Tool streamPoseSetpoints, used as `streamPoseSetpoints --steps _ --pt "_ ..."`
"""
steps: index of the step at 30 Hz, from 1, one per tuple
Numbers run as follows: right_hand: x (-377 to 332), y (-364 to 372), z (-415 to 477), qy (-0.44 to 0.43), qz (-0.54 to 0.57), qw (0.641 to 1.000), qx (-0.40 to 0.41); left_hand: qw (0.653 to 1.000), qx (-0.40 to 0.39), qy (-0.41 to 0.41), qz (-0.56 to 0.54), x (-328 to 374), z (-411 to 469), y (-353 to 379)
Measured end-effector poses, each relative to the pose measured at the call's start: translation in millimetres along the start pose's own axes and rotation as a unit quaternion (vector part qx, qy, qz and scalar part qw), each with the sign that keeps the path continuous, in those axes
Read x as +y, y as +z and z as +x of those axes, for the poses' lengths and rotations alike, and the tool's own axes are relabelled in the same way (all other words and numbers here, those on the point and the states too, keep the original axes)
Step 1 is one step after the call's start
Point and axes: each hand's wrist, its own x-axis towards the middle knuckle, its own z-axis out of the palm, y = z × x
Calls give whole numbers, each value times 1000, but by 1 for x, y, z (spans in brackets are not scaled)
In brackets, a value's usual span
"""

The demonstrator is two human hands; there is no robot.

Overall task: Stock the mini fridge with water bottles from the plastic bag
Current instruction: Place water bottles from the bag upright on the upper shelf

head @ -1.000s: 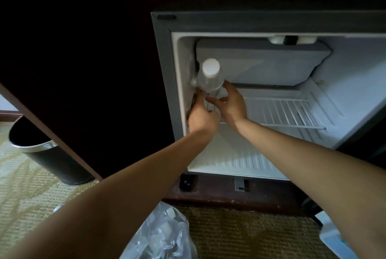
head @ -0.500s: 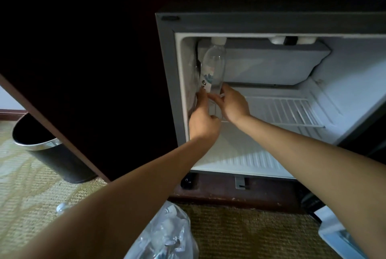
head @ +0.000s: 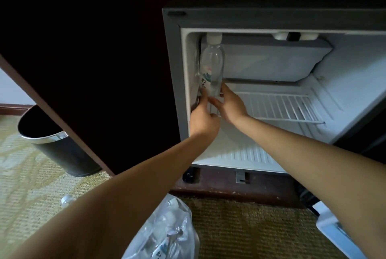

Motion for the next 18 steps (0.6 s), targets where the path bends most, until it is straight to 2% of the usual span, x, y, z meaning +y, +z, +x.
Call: streamPoseSetpoints --steps 6,10,14,16,18 --pt "1 2 -30 15 -48 999 18 994 -35 77 72 -33 -33 -27" --pt "-4 5 -68 -24 -68 997 -19 985 -85 72 130 -68 -59 -44" --pt "-17 14 -100 -27 -29 998 -50 981 -131 38 136 -85 -76 -62" --pt "-25 21 -116 -3 9 997 -80 986 -152 -13 68 -83 -86 -68" --pt "-33 30 -135 17 59 990 -123 976 -203 -81 6 -79 -101 -71"
